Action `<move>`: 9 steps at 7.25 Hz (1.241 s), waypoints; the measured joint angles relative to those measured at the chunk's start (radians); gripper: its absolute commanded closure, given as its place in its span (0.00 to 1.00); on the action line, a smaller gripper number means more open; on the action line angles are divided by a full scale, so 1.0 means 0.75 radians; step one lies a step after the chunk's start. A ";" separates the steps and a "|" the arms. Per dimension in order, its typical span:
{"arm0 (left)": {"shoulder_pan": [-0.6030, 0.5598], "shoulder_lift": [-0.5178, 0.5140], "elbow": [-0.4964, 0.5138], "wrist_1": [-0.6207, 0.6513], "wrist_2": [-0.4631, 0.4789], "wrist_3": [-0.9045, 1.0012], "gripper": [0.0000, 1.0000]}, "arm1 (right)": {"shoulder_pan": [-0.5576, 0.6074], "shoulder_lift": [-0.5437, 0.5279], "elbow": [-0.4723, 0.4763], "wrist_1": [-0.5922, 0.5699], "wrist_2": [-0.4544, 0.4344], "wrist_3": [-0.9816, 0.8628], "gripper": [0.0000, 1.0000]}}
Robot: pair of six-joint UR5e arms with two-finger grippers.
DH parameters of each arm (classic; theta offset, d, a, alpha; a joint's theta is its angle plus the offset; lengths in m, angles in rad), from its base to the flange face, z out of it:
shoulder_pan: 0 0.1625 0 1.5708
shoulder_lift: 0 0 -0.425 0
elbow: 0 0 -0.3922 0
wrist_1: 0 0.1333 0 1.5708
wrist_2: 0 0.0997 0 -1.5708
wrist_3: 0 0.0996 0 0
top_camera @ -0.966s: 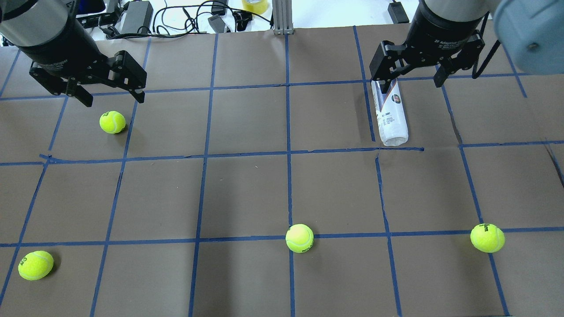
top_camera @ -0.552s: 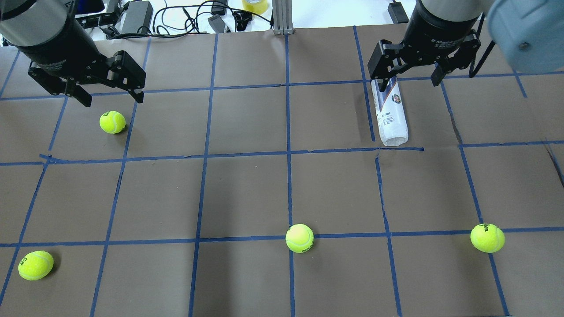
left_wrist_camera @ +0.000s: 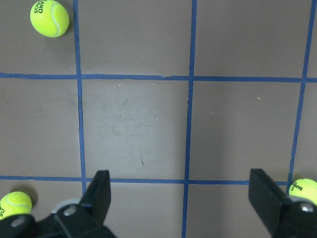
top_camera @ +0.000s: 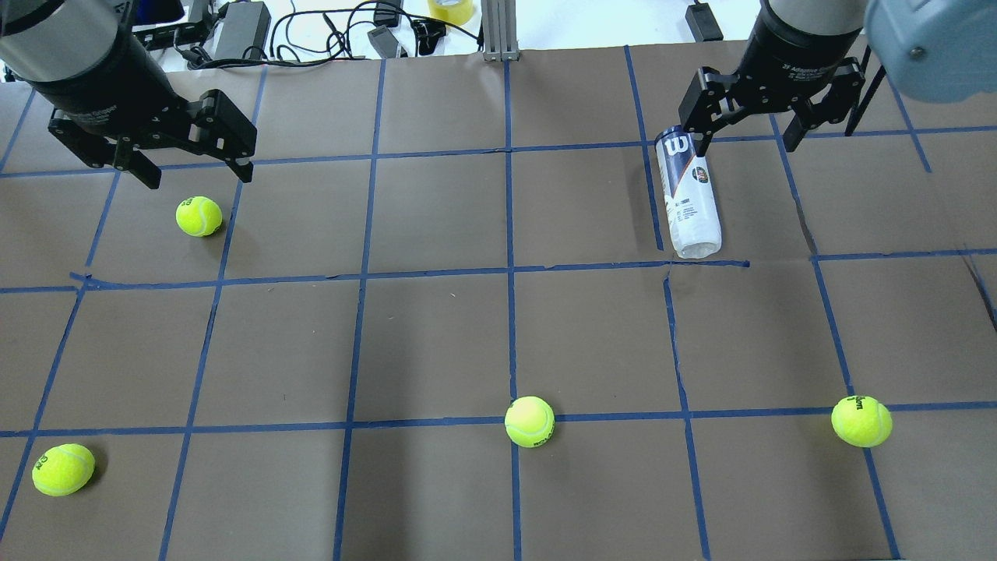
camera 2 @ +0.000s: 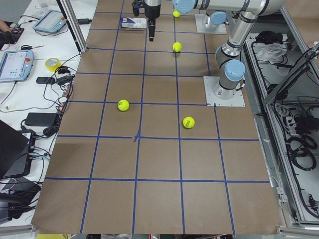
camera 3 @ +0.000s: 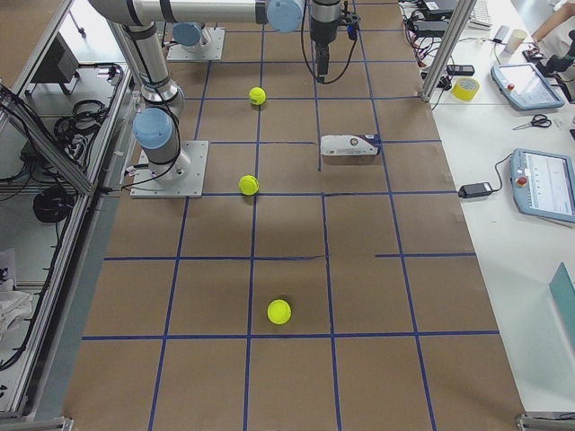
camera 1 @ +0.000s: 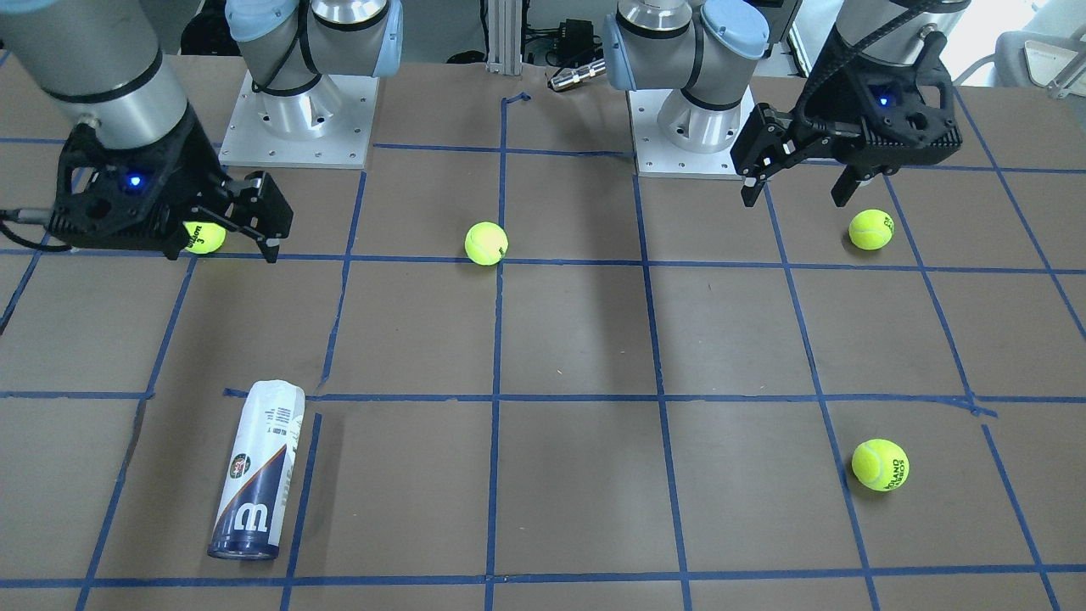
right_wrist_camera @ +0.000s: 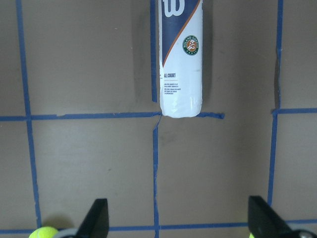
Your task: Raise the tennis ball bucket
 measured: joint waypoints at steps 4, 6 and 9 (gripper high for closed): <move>0.001 0.001 0.000 -0.002 0.002 0.000 0.00 | -0.057 0.315 0.002 -0.278 0.003 -0.046 0.00; 0.002 0.002 0.000 -0.002 0.008 0.000 0.00 | -0.058 0.459 0.002 -0.423 0.005 -0.048 0.00; 0.002 0.002 0.000 -0.002 0.010 0.000 0.00 | -0.058 0.588 0.001 -0.525 0.014 -0.047 0.00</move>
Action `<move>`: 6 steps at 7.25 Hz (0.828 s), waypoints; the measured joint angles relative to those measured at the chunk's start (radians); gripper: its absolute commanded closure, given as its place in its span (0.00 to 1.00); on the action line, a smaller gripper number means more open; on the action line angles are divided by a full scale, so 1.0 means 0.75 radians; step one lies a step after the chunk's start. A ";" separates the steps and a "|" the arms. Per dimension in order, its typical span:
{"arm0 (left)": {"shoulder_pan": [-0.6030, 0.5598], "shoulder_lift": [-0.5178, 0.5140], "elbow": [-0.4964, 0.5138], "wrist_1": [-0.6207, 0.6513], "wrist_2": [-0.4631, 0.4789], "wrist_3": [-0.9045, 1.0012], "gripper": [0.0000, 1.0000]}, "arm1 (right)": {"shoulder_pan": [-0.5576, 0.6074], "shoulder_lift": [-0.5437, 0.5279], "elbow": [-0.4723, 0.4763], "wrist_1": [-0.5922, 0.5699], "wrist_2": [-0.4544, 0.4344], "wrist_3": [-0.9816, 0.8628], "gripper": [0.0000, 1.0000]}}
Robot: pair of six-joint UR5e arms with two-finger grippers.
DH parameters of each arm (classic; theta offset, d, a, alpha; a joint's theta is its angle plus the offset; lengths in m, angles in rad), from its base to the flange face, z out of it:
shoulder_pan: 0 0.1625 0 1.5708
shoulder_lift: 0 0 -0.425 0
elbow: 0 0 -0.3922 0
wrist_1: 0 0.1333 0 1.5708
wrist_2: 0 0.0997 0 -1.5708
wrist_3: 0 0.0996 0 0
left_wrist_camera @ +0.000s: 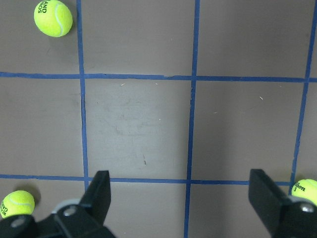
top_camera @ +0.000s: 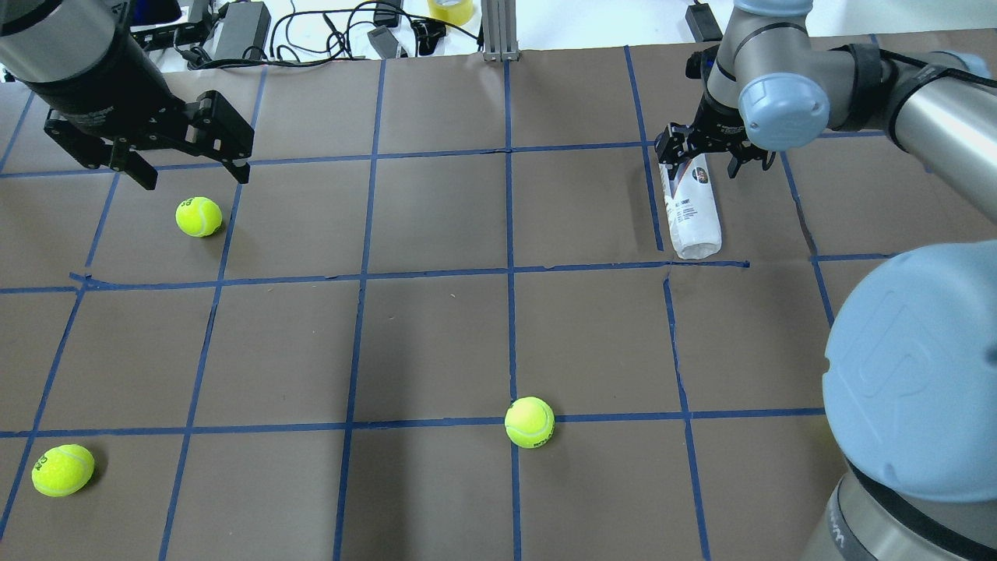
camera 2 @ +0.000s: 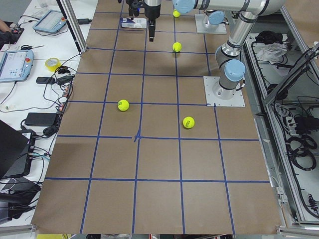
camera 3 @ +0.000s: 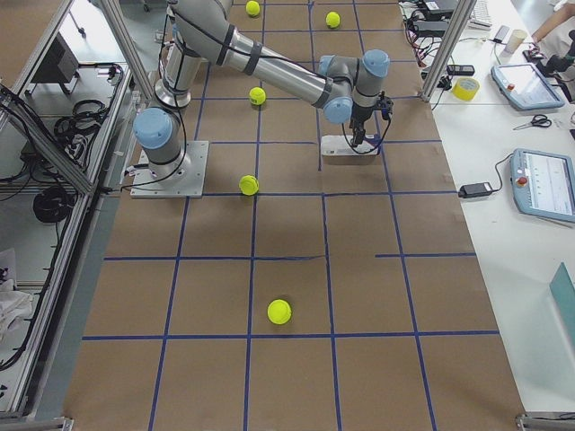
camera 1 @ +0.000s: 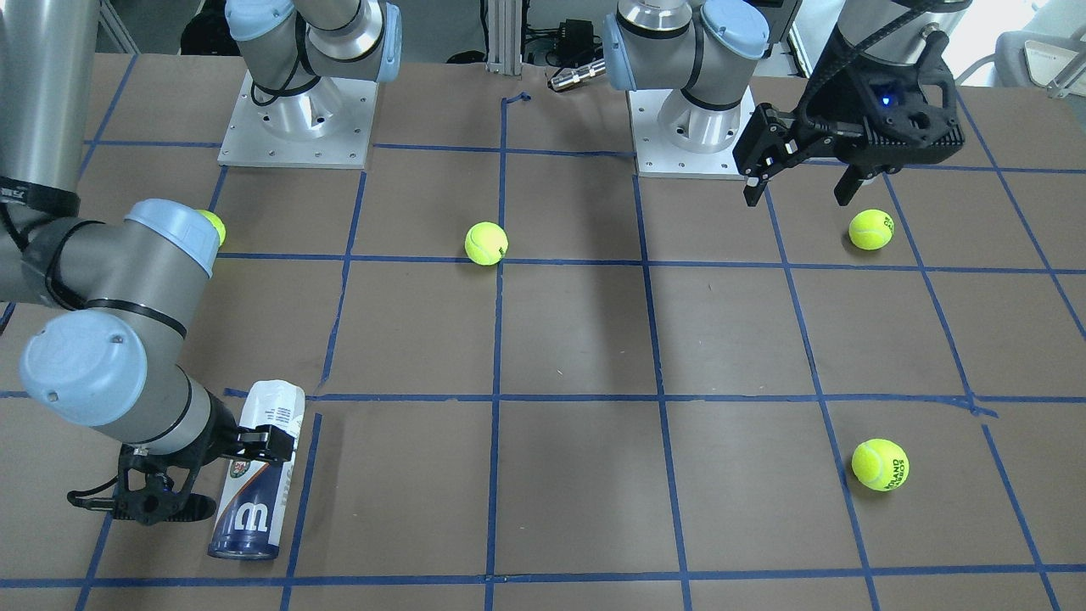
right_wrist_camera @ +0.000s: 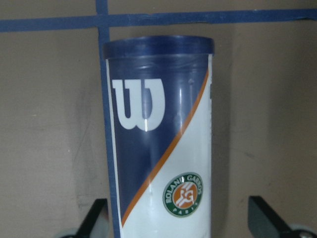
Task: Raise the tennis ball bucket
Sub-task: 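Lower the right gripper around the upright Wilson ball can and close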
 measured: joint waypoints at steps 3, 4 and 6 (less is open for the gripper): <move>0.000 0.000 0.000 0.000 0.000 0.001 0.00 | 0.001 0.062 0.001 -0.031 0.032 0.000 0.00; 0.000 0.000 0.000 0.000 0.000 0.001 0.00 | 0.001 0.081 0.002 -0.033 0.029 0.001 0.00; 0.000 0.000 0.000 0.000 0.000 0.001 0.00 | 0.002 0.101 0.005 -0.034 0.025 0.005 0.00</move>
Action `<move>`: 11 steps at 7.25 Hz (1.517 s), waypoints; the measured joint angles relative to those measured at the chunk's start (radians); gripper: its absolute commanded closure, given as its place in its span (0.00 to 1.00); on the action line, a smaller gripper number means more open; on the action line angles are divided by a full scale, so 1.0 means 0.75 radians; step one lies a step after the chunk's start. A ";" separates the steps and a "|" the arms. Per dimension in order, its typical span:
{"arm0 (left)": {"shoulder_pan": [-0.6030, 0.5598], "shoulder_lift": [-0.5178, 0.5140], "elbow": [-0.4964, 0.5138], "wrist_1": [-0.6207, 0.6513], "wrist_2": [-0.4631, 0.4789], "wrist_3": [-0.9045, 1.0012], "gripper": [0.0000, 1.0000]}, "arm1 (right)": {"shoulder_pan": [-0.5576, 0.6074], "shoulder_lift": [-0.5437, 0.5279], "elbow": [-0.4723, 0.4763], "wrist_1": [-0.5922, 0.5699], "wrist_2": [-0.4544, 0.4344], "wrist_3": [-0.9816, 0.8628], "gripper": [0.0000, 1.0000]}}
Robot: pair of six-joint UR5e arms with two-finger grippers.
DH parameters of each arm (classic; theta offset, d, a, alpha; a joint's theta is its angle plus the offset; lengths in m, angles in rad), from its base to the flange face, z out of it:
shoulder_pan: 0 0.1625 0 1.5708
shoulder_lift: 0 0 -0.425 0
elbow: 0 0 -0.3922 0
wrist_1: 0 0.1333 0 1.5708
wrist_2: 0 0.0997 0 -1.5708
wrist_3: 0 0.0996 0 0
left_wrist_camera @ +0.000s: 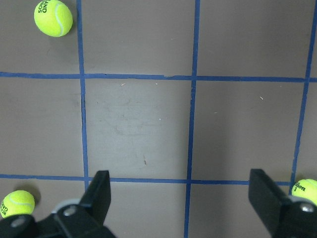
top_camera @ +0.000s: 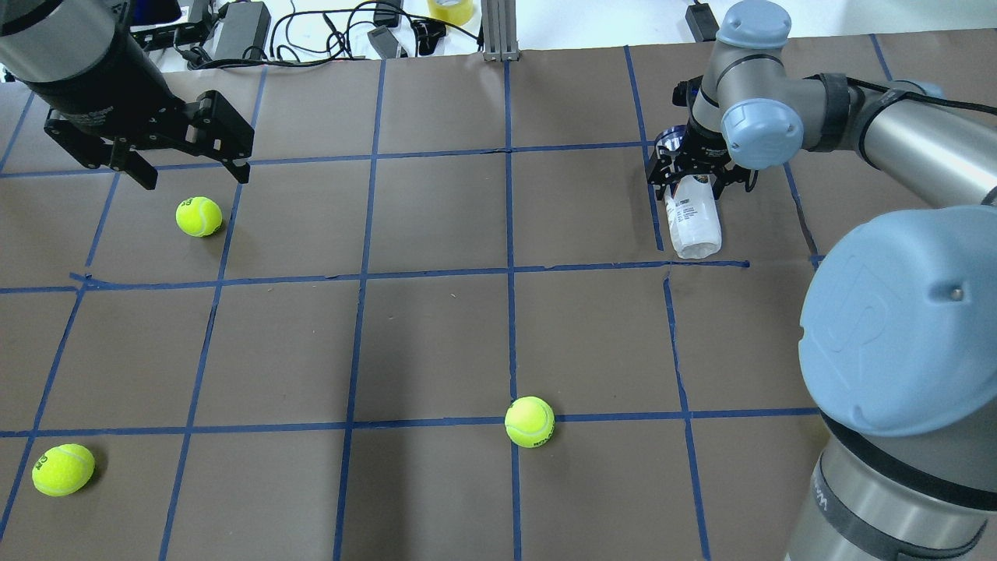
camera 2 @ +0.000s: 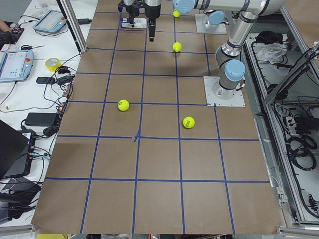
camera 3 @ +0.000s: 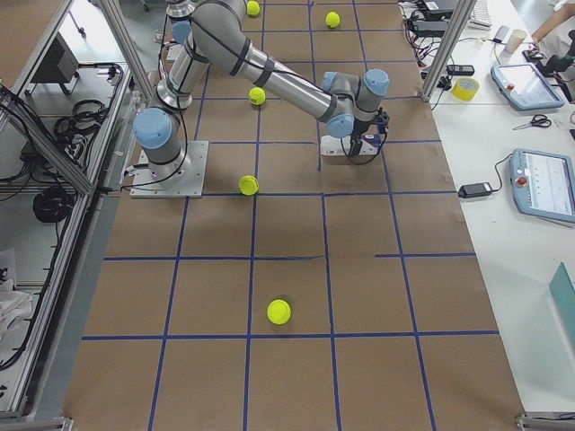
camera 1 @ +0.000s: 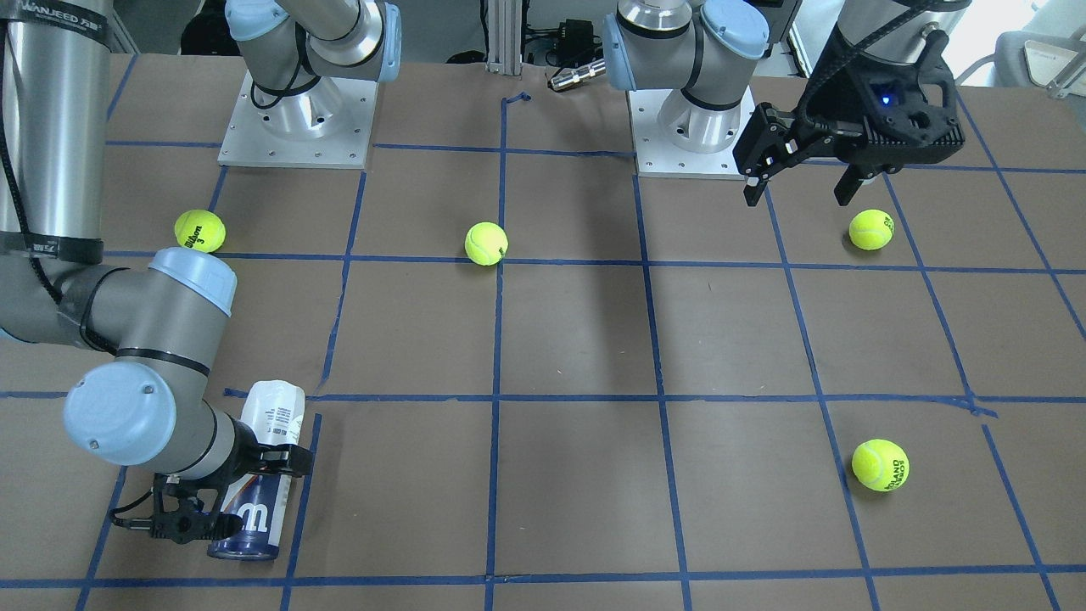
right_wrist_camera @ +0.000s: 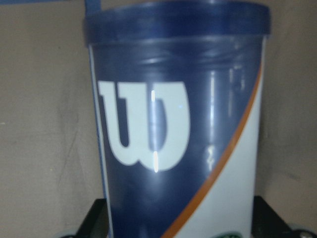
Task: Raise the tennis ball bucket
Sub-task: 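Lower the right gripper around the upright Wilson ball can and close, then lift the can with the right gripper and carry it toward the left arm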
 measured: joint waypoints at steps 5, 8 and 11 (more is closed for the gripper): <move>0.000 0.000 -0.002 -0.002 0.000 0.000 0.00 | 0.004 0.012 0.015 -0.002 -0.004 0.005 0.38; 0.000 0.000 -0.002 -0.002 0.000 0.000 0.00 | 0.006 0.008 0.013 -0.001 -0.008 0.002 0.40; 0.000 0.000 -0.002 -0.002 0.000 0.000 0.00 | 0.016 -0.036 -0.008 0.006 -0.005 0.001 0.40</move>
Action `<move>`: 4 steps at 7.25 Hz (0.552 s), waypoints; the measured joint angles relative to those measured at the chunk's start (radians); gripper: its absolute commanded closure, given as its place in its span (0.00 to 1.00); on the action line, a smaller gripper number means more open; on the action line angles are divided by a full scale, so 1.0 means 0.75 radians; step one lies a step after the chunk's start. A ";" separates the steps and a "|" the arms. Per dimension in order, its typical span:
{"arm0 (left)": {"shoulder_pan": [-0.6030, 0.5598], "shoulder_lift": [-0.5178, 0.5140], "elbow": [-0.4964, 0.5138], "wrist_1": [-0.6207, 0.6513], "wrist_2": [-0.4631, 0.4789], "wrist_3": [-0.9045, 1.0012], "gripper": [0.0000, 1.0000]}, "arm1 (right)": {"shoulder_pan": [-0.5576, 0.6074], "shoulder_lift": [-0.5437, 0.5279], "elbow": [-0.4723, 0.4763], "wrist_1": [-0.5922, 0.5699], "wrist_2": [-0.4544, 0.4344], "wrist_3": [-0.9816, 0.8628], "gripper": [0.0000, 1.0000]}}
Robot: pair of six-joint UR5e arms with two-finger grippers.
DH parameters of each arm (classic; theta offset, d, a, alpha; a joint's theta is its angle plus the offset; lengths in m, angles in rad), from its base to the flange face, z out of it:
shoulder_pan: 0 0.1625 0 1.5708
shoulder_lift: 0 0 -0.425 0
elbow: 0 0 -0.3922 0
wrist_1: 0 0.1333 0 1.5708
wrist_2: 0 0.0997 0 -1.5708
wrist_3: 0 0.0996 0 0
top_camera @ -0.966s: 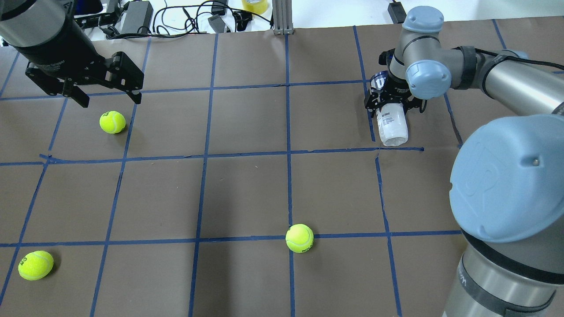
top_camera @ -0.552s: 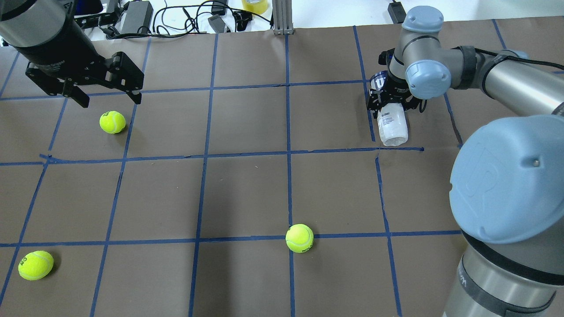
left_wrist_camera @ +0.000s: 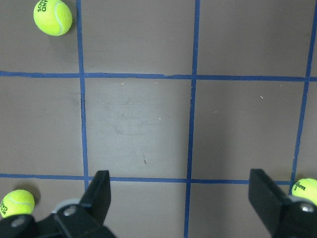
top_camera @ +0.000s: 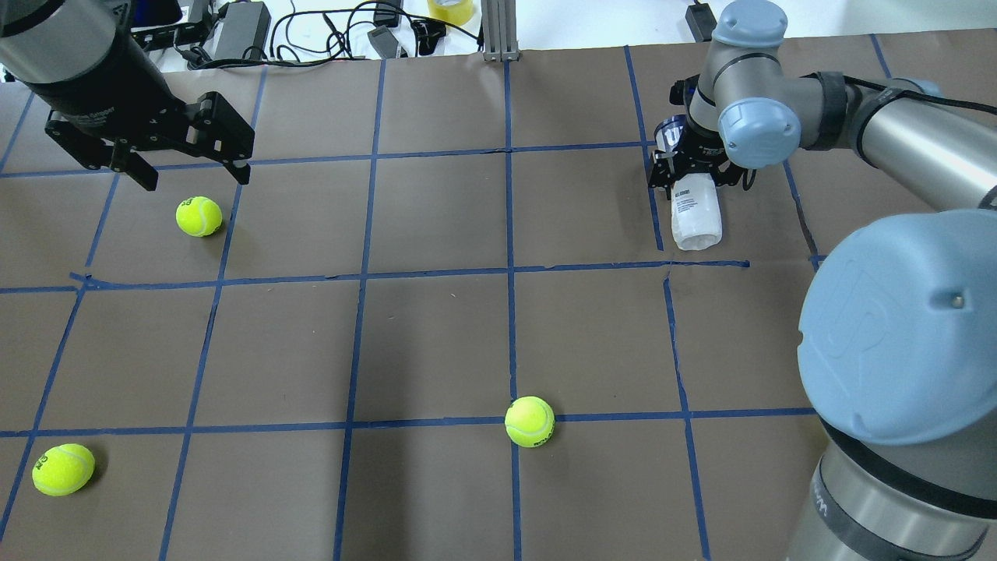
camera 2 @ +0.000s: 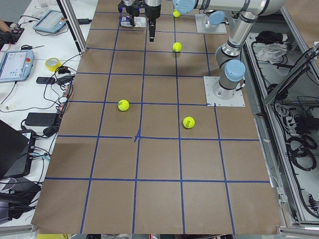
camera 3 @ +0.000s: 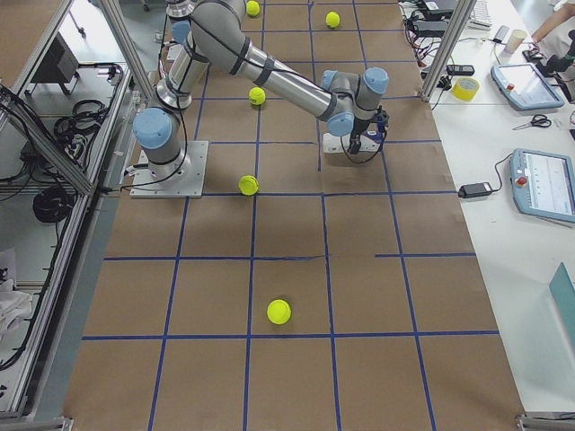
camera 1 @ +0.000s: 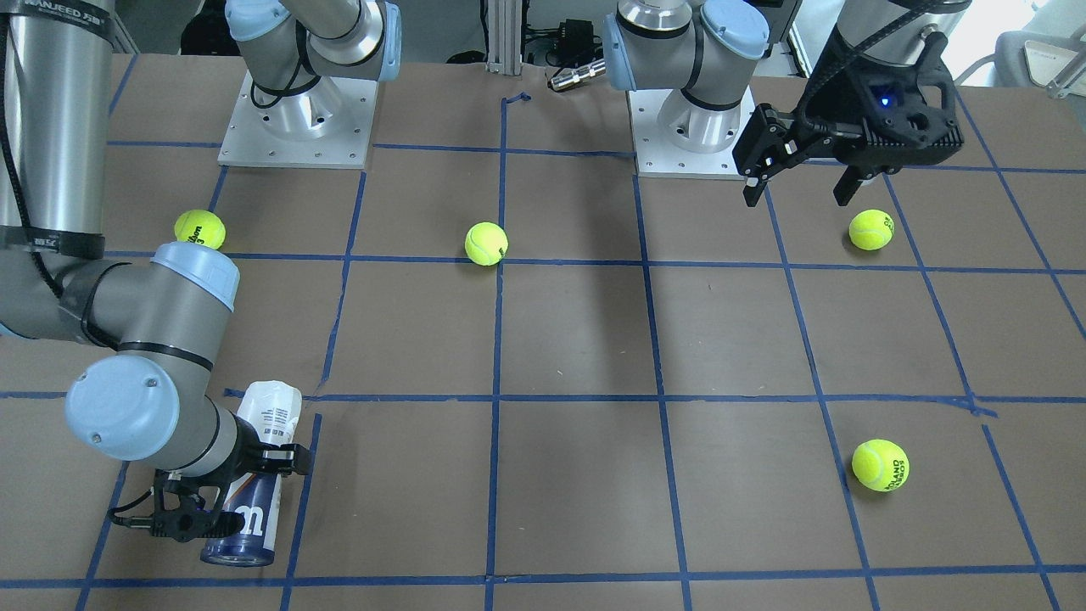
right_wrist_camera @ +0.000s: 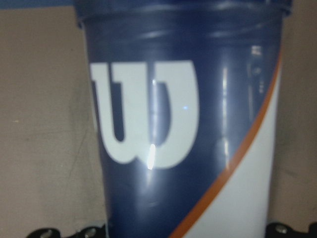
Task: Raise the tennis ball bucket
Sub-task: 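Lift the can with the right gripper and carry it toward the left arm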
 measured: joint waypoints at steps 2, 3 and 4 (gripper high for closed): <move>0.000 0.000 0.000 0.000 0.000 0.000 0.00 | 0.059 -0.063 -0.011 0.006 0.013 0.005 0.39; 0.000 0.000 0.001 0.000 0.000 0.000 0.00 | 0.114 -0.074 -0.018 0.004 0.026 0.005 0.39; 0.000 0.000 0.001 0.001 0.000 0.000 0.00 | 0.191 -0.079 -0.043 0.000 0.049 0.009 0.38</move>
